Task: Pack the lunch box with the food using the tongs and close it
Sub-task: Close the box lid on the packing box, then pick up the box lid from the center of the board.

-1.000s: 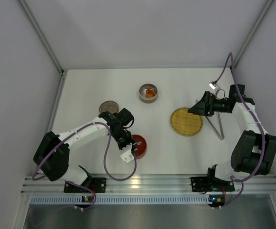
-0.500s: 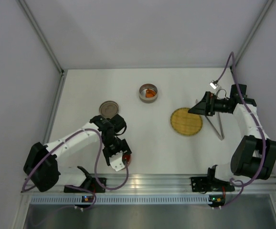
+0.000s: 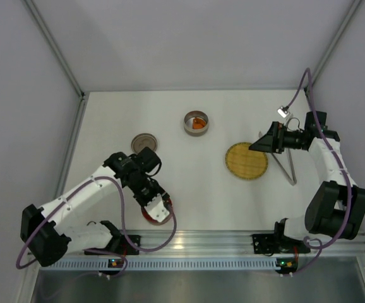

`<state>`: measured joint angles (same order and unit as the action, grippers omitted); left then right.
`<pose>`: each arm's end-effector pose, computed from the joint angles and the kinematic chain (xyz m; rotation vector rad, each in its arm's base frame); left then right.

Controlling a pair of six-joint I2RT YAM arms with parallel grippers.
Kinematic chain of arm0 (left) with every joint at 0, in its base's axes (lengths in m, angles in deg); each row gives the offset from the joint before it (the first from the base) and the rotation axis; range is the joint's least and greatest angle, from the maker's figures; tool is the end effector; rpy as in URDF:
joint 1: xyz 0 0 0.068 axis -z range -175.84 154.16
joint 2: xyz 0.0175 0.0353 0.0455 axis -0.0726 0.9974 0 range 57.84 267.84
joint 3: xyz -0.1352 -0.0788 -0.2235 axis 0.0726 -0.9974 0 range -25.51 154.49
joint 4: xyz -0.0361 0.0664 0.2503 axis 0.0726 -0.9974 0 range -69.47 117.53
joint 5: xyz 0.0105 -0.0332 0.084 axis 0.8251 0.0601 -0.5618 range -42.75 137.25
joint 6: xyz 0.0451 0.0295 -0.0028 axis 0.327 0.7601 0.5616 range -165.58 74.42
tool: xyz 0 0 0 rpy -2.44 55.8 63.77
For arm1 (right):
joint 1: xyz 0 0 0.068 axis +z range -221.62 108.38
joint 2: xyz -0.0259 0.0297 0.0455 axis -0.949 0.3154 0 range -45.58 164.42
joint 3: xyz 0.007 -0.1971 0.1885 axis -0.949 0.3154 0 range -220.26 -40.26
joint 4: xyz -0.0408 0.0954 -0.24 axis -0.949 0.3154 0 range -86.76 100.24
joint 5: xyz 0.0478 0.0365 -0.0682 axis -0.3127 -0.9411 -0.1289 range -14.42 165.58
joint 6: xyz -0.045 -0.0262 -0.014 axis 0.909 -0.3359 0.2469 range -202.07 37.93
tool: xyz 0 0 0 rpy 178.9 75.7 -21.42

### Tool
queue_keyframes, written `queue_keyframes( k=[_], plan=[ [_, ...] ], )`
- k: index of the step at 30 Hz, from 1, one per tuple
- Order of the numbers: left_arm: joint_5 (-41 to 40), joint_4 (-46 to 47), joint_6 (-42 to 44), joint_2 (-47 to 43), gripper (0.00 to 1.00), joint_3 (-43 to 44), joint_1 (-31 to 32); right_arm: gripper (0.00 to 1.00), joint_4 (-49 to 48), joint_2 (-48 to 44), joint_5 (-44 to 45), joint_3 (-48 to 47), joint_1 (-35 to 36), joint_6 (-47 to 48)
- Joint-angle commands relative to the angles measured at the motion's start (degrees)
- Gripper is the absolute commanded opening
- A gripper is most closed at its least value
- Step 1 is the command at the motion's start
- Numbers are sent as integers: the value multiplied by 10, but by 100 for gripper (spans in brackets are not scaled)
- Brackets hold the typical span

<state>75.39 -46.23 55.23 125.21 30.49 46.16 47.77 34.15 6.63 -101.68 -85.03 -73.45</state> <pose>0.1222 -0.1324 0.2627 2.6408 0.8573 -0.5482 0.2645 -0.0289 0.2761 -0.2644 2.1451 1.3386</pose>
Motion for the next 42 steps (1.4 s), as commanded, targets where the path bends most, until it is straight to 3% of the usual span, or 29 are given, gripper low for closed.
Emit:
queue_keyframes(
  k=[1,4,5,6,8,12,16,19,22,27,42],
  plan=[
    [46,100,-250,16,45,58,-8,99,23,-13,-21,-19,-11,39],
    [9,205,-500,78,40,113,-55,99,10,-19,-1,-16,-11,40],
    [-47,236,-629,113,44,142,-71,99,3,-21,12,-13,-11,37],
    [-67,258,-674,134,53,160,-110,99,-12,-26,28,-12,-11,31],
    [-131,280,-780,187,56,203,-153,99,-26,-30,42,-9,-11,18],
    [-252,342,-859,253,57,234,-218,99,-84,-52,83,17,-11,-19],
    [-270,349,-940,340,59,301,-277,99,-116,-62,110,31,-9,-38],
    [-261,355,-929,366,58,314,-284,99,-122,-70,120,40,-10,-37],
    [-205,350,-863,376,52,309,-279,100,-123,-69,123,47,-9,-26],
    [-211,342,-796,398,49,292,-265,99,-138,-35,116,43,-9,-37],
    [-218,382,-783,442,45,239,-228,99,-131,-47,111,50,-8,-38]
  ],
)
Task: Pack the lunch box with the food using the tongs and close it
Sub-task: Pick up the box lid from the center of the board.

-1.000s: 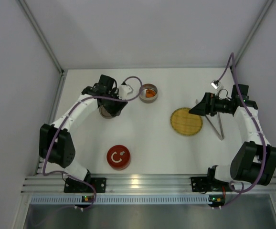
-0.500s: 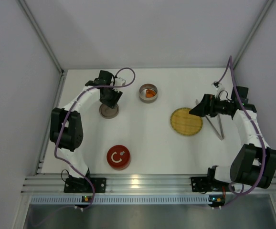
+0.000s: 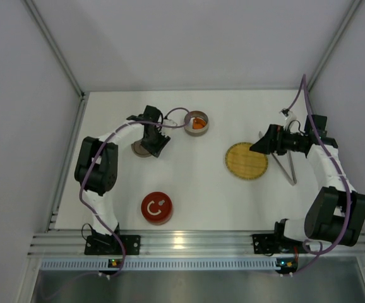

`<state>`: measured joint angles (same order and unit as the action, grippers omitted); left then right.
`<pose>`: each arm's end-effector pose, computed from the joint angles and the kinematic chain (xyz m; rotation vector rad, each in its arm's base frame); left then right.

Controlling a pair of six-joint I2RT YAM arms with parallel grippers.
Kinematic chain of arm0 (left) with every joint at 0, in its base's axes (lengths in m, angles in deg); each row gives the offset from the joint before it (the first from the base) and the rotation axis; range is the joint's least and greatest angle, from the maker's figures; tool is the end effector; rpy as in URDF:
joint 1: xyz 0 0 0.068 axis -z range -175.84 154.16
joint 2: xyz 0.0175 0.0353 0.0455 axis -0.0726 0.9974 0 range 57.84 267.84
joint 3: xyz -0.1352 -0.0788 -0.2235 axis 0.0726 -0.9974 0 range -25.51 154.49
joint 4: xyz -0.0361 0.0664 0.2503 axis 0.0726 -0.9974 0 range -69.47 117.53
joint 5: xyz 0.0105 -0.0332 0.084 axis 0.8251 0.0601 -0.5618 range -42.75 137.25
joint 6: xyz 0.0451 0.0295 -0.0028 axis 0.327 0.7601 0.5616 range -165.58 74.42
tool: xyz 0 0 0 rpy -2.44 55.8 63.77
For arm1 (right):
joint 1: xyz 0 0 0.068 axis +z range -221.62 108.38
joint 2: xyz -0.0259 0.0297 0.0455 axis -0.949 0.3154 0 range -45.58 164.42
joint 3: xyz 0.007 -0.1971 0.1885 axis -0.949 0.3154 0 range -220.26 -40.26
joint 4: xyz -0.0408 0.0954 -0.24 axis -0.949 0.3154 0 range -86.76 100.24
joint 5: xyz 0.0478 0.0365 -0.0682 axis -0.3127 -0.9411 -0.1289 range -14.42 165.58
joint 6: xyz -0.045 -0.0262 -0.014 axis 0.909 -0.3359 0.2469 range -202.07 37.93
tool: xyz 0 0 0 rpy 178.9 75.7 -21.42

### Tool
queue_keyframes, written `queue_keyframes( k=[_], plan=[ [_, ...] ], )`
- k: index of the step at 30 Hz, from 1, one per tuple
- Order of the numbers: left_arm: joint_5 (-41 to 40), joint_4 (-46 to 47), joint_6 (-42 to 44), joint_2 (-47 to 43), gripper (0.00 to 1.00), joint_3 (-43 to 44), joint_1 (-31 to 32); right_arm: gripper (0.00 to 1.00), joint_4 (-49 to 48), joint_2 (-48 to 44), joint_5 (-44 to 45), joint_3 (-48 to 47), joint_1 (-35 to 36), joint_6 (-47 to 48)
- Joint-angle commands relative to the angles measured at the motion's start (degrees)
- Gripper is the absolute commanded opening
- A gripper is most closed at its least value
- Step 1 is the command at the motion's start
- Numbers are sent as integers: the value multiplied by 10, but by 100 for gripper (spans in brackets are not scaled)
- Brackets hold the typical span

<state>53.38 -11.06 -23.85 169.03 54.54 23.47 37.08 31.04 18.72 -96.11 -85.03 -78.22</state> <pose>0.3707 -0.1337 0.1816 1.0003 2.5967 -0.1385 0.2631 -0.0320 0.2634 -0.1945 2.2126 1.0666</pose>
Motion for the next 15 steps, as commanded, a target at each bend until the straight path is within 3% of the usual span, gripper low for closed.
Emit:
queue_keyframes(
  k=[1,7,12,15],
  plan=[
    [2,33,7,6,45,-2,-1,99,-22,-16,-10,-7,-9,10],
    [13,35,2,17,34,-12,3,99,-17,-15,-11,-13,-9,11],
    [12,35,-1,25,19,-28,16,99,-45,-12,-14,-8,-1,-11],
    [13,21,-7,21,0,-24,18,99,-83,-19,-8,-1,16,-44]
  ],
)
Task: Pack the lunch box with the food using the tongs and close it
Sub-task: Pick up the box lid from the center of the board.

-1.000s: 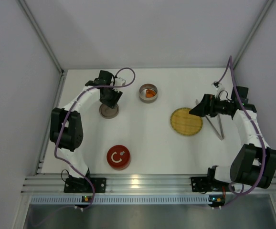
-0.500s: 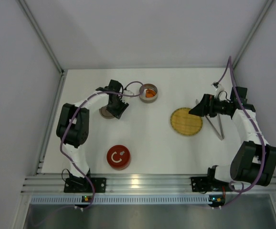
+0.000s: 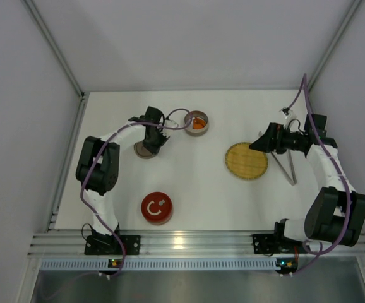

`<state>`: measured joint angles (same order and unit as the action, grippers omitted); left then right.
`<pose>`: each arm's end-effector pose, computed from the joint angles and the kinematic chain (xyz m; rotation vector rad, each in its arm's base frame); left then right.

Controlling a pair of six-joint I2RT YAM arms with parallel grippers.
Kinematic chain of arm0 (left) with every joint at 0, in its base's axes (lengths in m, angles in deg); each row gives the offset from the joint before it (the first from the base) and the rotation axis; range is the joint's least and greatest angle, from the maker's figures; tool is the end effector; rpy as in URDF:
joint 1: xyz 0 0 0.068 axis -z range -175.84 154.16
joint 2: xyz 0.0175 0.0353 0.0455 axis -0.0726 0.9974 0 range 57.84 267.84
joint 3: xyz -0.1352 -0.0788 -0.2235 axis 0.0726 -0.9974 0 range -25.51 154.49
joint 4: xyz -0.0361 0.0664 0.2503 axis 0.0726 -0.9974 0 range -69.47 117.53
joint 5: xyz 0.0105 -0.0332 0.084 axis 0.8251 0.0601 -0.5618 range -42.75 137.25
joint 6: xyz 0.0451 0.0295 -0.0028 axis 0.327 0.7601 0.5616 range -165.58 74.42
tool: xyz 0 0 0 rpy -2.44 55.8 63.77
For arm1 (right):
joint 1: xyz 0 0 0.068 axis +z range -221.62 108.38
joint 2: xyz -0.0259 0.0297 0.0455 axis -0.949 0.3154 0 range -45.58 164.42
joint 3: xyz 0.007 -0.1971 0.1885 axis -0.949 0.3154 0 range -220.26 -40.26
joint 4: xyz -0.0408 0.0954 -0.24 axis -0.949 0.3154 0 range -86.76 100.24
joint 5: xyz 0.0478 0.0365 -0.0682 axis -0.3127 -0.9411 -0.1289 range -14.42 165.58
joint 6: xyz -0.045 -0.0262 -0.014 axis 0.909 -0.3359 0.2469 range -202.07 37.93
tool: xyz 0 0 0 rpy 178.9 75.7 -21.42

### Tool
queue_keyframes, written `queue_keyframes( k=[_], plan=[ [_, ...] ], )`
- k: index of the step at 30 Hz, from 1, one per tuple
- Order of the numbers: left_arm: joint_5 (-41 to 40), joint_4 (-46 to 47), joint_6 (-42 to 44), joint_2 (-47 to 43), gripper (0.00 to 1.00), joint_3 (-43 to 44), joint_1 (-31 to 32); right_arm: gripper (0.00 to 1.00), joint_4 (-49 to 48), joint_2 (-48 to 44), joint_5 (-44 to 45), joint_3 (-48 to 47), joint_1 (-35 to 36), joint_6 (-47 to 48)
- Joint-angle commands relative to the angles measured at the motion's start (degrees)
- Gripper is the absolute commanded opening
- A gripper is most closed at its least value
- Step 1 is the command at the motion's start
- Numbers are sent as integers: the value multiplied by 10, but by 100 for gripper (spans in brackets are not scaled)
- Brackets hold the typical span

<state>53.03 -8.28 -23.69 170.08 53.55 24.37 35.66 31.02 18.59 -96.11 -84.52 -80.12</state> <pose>0.3714 -0.1404 0.1718 1.0193 2.5765 -0.1323 0.2651 -0.0300 0.2649 -0.1841 2.2045 1.0780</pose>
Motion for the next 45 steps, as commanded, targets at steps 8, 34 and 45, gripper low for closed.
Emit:
queue_keyframes(
  k=[8,34,45],
  plan=[
    [266,-247,-14,-127,0,222,10,99,-316,-64,41,46,139,-219],
    [429,-71,-264,-326,0,164,10,91,-805,31,163,87,401,-194],
    [445,17,-424,-289,0,134,8,91,-852,67,176,78,435,-180]
  ],
)
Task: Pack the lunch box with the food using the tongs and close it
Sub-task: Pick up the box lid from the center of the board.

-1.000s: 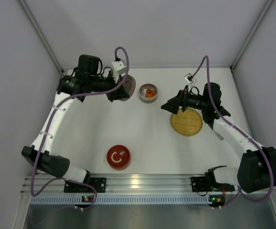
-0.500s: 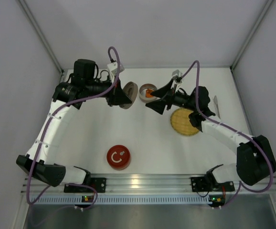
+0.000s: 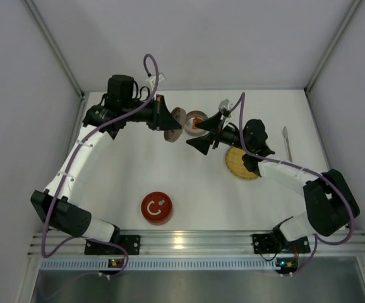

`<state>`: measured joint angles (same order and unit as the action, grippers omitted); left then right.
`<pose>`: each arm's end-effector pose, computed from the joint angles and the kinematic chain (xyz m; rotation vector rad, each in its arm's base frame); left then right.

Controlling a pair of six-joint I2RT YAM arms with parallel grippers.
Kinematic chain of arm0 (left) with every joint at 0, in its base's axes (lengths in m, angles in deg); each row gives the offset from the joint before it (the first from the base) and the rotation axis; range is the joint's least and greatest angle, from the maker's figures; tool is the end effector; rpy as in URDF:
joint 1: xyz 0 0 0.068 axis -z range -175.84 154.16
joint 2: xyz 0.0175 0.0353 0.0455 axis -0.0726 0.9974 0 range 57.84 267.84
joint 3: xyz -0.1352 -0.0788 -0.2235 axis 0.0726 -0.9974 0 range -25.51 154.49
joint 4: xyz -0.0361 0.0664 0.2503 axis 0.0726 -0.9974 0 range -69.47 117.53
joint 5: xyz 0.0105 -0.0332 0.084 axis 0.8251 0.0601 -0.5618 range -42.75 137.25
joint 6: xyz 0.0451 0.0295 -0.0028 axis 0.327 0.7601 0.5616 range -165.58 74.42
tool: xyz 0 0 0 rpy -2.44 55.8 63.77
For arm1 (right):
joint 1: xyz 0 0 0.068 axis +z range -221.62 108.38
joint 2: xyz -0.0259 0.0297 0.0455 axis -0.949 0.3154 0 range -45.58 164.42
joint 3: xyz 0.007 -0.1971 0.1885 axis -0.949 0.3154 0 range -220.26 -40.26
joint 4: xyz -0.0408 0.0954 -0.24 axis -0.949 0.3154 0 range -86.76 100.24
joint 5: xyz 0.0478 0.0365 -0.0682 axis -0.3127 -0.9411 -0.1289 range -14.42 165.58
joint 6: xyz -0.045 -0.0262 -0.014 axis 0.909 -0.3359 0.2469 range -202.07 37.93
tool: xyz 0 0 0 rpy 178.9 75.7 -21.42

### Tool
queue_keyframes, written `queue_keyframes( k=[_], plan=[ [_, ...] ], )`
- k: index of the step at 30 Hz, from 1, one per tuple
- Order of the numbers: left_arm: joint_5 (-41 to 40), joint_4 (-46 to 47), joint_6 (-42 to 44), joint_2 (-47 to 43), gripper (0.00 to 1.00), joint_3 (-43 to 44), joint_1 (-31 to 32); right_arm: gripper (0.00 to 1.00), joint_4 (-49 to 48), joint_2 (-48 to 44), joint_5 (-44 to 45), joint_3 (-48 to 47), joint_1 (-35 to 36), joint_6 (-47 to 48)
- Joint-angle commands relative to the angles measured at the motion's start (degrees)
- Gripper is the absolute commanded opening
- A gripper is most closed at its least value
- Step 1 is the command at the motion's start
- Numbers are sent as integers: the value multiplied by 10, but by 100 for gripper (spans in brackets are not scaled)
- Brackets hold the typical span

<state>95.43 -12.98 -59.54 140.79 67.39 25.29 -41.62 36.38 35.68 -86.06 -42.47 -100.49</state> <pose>0.2729 -0.1337 0.4272 0.6596 2.0418 -1.2441 0.2652 0.1741 0.2941 -0.7416 1.3782 1.1557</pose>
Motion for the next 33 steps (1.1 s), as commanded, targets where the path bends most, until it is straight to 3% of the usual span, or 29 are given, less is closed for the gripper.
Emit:
queue_keyframes(
  k=[1,14,18,21,23,24,27,28,29,30,31,33],
  plan=[
    [24,68,-70,6,0,-6,-1,91,-81,16,5,-24,16,22],
    [119,168,-176,1,0,-75,-1,89,-146,50,-6,-39,28,-21],
    [135,229,-225,-9,0,-109,-1,79,-175,48,-17,-37,29,-36],
    [146,277,-266,-11,0,-127,-1,61,-180,44,-26,-36,29,-36],
    [148,304,-288,-13,0,-139,-1,43,-178,43,-30,-33,30,-29],
    [153,317,-296,-14,0,-146,-1,28,-177,39,-30,-32,29,-27],
    [150,351,-317,-22,0,-169,-1,11,-164,28,-34,-26,24,-16],
    [149,349,-307,-22,0,-169,0,1,-160,23,-35,-25,15,-16],
    [148,334,-299,-21,0,-166,-1,0,-147,20,-35,-19,10,-18],
    [146,321,-290,-19,3,-163,-6,0,-133,11,-35,-18,2,-19],
    [134,306,-267,-17,24,-158,-9,0,-114,6,-37,-20,-17,-19],
    [125,263,-244,-12,37,-142,-22,0,-50,-12,-42,-23,-39,-15]
  ],
)
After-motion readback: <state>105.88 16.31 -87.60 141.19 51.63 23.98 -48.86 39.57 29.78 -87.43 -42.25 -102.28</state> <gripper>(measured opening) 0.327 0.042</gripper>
